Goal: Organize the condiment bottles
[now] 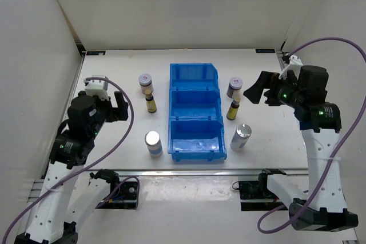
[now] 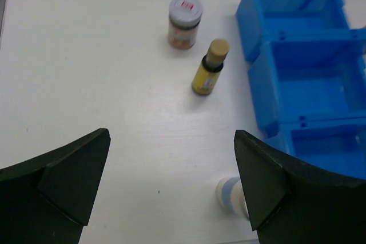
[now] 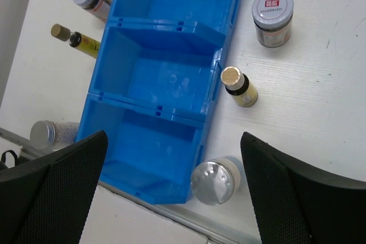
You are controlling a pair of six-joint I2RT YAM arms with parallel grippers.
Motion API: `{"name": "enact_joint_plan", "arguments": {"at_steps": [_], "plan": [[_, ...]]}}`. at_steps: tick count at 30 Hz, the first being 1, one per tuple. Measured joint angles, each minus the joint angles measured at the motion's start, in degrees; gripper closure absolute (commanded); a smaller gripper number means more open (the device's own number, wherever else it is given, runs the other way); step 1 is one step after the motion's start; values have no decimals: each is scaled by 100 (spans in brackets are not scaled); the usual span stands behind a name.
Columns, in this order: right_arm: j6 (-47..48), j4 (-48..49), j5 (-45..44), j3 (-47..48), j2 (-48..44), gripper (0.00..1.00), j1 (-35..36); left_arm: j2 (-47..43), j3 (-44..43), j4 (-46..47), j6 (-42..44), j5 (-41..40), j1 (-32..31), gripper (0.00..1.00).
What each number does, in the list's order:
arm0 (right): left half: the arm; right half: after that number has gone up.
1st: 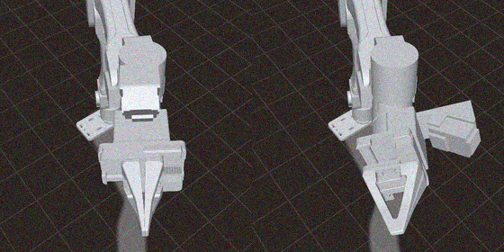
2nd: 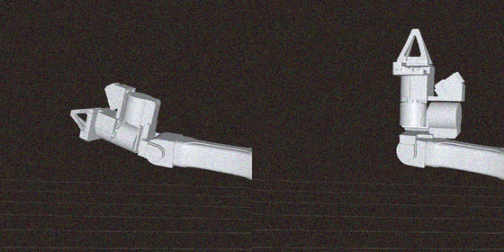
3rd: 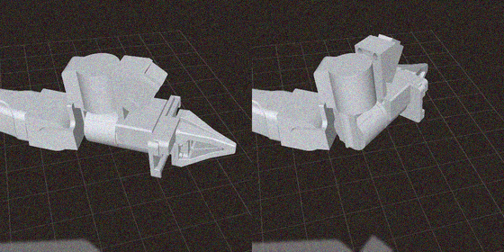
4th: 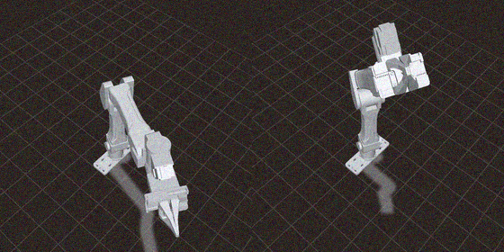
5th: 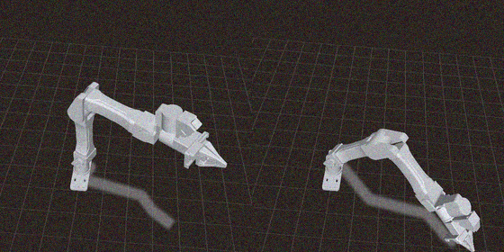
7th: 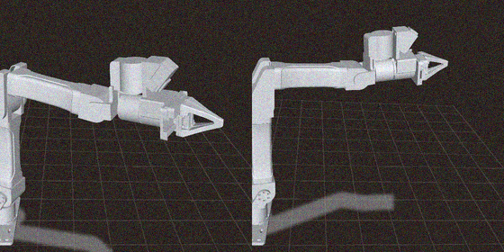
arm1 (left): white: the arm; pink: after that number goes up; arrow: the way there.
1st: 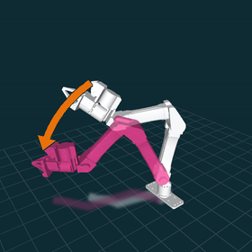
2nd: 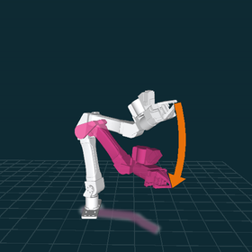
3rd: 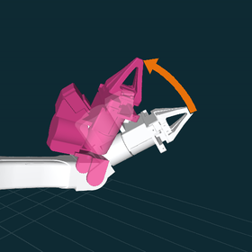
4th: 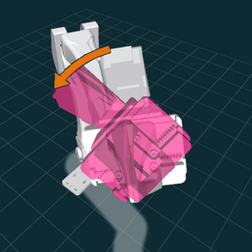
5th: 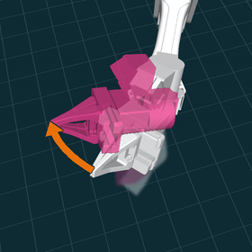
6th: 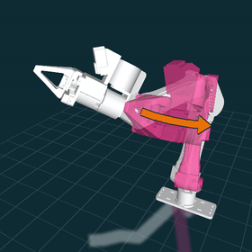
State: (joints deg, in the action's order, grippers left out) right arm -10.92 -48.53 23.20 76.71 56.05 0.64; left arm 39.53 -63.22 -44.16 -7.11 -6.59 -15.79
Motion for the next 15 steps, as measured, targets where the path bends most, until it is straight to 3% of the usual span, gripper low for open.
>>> {"name": "enact_joint_plan", "arguments": {"at_steps": [4,10,15], "plan": [[90,-199,-118,0,-144,0,208,-118,608,-138,-140,-533,-31,0],[90,-356,-398,90,-223,0,664,-920,765,94,-223,-949,-31,0],[81,-713,-774,1198,501,0,1067,-1259,981,264,-374,-1204,-31,0]]}}
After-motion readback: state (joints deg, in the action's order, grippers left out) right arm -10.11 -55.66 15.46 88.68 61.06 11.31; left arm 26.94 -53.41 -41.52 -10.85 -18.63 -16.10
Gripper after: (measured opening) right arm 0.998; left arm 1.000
